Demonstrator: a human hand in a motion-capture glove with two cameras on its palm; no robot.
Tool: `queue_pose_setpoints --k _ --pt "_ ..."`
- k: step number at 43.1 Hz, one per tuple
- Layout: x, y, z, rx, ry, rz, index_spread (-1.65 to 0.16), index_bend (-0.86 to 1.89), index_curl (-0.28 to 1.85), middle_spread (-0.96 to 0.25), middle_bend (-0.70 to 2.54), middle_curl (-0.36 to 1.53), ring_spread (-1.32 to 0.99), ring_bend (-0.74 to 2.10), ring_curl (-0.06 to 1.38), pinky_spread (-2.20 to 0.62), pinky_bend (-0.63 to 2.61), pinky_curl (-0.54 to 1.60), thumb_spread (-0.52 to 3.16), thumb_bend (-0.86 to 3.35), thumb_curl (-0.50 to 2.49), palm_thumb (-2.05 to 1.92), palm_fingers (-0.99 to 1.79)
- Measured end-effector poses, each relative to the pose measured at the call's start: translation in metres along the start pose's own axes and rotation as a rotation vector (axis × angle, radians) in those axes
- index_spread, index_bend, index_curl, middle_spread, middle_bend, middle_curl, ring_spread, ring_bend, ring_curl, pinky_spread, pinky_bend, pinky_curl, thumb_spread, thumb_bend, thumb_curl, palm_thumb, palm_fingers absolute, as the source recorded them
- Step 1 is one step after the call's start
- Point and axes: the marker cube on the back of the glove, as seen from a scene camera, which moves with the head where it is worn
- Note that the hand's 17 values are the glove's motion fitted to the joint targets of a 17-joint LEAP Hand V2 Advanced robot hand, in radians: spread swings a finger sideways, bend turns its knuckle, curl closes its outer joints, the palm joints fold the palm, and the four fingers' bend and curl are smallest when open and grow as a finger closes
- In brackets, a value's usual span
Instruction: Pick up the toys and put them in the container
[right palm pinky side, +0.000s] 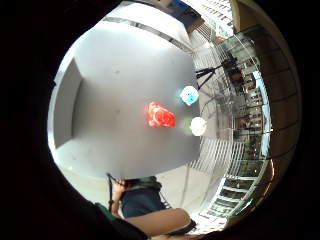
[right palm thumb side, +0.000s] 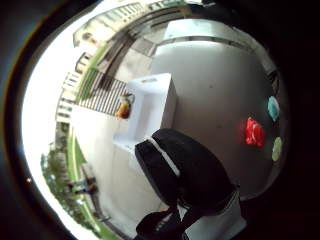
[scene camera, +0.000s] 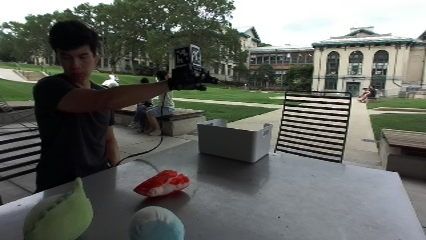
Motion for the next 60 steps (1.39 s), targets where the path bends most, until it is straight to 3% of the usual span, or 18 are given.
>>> queue_pose_setpoints --k 7,15,30,60 --pt "0.001 0.006 -0.002 -0.013 -0.008 -0.008 -0.20 0.16 0.08 -0.04 0.27 0.11 -0.08 0.19 0.05 0.01 0.42 0.14 0.77 -0.06 0.02 -0.09 0.07" --pt "0.031 0.014 0.007 -0.022 0.001 0.008 -0.25 0.16 0.13 -0.04 0.29 0.16 -0.11 0.21 0.08 0.01 0.46 0.19 0.94 -0.09 0.04 -0.13 0.03" --pt "0.123 0.023 0.042 -0.016 0.007 0.041 -0.28 0.17 0.21 -0.05 0.29 0.24 -0.12 0.21 0.14 0.02 0.49 0.24 0.97 -0.10 0.07 -0.15 -0.02" --pt "0.246 0.029 0.204 -0.162 -0.039 0.118 -0.31 0.10 0.21 -0.05 0.25 0.33 -0.10 0.20 0.22 0.04 0.57 0.32 0.88 -0.10 0.13 -0.14 -0.11"
